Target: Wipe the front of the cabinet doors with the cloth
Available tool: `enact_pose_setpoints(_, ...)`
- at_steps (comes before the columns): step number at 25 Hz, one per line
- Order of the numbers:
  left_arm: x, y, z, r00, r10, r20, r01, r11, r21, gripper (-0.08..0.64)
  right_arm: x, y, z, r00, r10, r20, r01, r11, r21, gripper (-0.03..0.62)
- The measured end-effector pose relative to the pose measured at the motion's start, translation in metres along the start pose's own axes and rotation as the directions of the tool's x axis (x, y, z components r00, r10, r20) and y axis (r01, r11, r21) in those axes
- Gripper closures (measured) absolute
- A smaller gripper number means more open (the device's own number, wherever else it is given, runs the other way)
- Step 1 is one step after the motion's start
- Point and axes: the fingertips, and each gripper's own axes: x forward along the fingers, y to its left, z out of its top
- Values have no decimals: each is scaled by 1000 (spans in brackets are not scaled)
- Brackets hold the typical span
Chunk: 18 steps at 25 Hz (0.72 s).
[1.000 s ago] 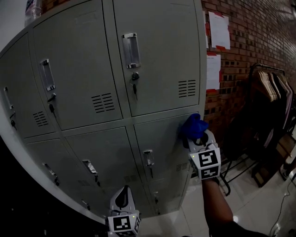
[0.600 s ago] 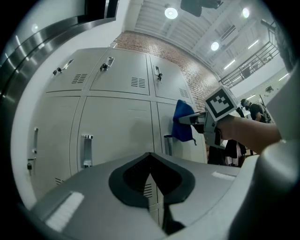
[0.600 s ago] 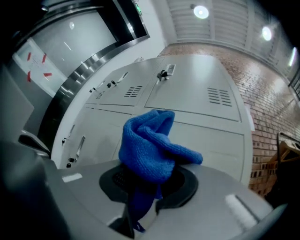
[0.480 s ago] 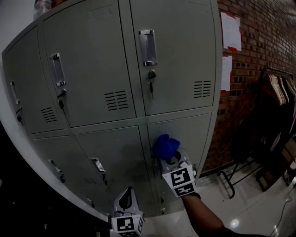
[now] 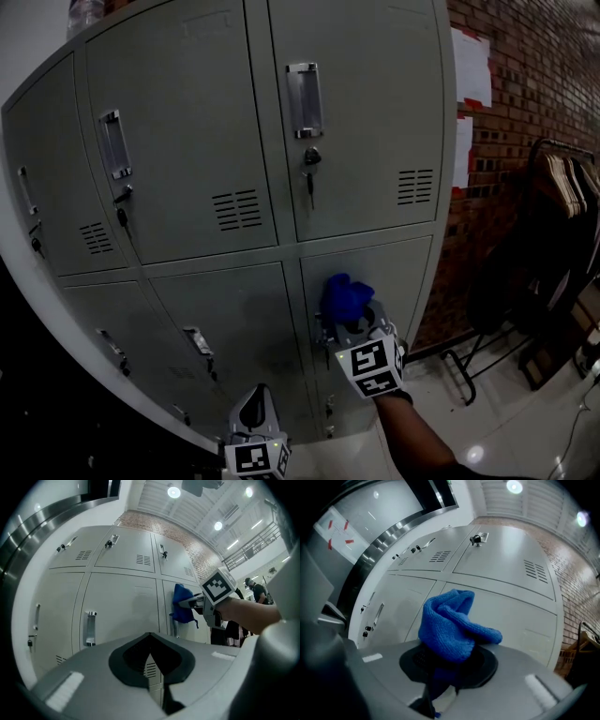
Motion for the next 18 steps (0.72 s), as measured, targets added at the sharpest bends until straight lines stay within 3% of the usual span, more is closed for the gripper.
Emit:
enact_pose_setpoints(8,9,-14,-4,999,-34,-4,34,999,0,543,-17,-49,-30,996,-82,-35,82,996,-23,501)
enact_pose_setpoints(15,10,-16,-5,999,-34,-8,34,999,6,543,-36,-95,-58,992,-118,-37,119,992,37,499)
enact_pose_setpoints(18,12,-19,-6,999,-38,-8,39,999,11,543,-43,-118,-72,983,-168,-74,172,984,49,499)
